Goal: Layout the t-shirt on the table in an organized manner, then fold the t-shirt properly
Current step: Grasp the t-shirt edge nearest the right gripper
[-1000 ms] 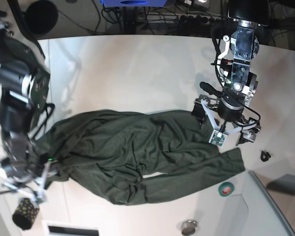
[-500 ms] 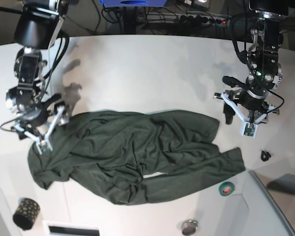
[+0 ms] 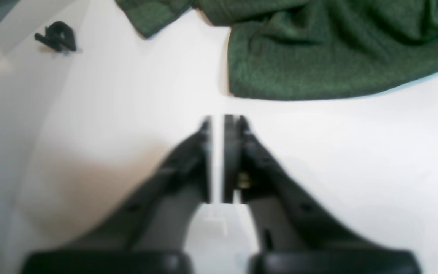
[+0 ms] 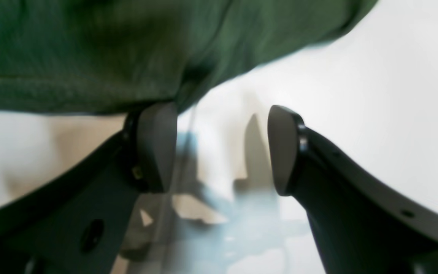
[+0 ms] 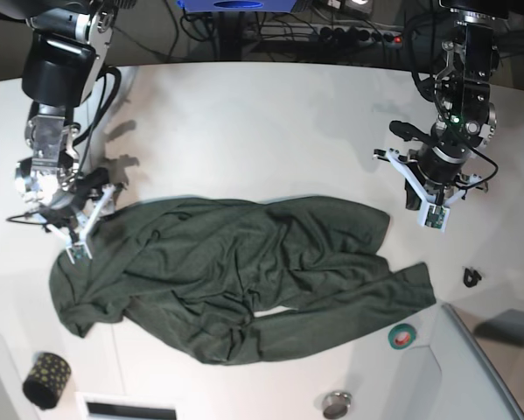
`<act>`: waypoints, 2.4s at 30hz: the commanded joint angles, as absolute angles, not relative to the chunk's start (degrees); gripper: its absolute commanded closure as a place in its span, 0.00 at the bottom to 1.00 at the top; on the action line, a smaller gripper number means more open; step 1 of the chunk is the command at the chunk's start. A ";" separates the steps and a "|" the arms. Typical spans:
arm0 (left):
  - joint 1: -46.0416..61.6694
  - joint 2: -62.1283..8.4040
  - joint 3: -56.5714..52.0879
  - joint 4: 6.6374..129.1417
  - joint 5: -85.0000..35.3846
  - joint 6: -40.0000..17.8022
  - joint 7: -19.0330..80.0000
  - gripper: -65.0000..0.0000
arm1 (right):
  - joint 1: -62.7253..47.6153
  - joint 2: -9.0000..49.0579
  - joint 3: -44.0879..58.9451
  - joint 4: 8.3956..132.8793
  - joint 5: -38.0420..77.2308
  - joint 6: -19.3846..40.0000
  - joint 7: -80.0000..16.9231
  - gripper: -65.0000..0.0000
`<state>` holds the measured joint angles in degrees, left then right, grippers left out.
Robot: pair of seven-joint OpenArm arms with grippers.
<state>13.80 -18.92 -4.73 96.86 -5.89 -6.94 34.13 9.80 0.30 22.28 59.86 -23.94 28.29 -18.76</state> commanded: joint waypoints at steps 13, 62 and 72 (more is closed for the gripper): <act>14.20 -19.21 -10.51 97.63 -5.67 -6.64 33.27 1.00 | 13.32 1.10 22.20 55.16 -23.60 28.35 -15.87 0.90; 14.55 -17.19 -11.03 92.79 -5.58 -6.64 32.92 1.00 | 13.14 -1.45 -0.57 81.71 -27.03 21.49 -41.63 0.38; 13.14 -16.92 -11.03 92.62 -5.58 -6.64 32.92 1.00 | 9.71 -3.21 6.37 74.24 -14.11 21.41 -38.46 0.38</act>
<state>13.19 -16.23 -10.76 91.85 -5.69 -6.92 33.67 8.62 -2.55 6.76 73.43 -14.98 21.15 -39.31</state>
